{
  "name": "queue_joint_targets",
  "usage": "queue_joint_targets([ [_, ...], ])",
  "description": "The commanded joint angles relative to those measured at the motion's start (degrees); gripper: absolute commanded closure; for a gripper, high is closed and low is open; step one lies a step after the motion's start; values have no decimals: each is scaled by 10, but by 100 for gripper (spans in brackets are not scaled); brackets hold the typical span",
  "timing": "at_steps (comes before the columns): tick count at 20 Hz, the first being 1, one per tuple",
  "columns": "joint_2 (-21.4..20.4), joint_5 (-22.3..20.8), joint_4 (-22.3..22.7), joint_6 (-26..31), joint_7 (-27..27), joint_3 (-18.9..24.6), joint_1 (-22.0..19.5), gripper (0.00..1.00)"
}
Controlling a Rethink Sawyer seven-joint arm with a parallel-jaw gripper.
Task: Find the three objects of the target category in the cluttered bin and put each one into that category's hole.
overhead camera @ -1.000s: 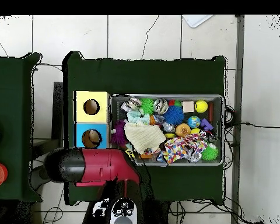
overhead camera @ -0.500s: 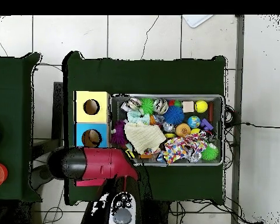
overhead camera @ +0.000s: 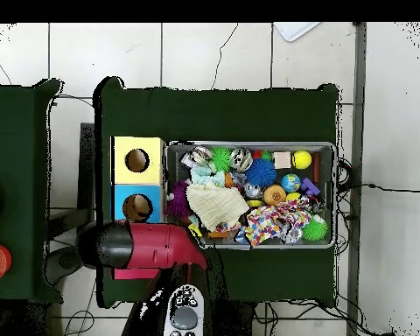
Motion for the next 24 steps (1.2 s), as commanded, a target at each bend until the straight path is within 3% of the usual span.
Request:
queue_joint_targets([
  [1,25,28,24,-27,153,3,5,100],
  [2,26,30,24,-24,152,2,6,0],
  [16,22,34,34,-13,156,-7,9,0],
  [24,2,38,65,-19,161,-7,21,0],
])
